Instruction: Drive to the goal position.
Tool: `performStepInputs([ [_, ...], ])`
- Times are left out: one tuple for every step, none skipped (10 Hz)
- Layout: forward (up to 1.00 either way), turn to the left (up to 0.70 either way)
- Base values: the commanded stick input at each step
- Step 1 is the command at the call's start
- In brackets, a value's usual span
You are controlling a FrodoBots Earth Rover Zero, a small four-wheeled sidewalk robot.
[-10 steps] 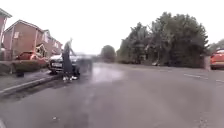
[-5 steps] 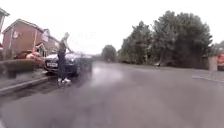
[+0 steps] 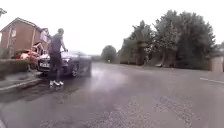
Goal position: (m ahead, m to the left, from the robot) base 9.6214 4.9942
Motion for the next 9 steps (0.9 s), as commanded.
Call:
performStepInputs([
  [1.0, 0.0],
  [1.0, 0.0],
  [1.0, 0.0],
  [1.0, 0.0],
  [1.0, 0.0],
  [1.0, 0.0],
  [1.0, 0.0],
  [1.0, 0.0],
  [1.0, 0.0],
])
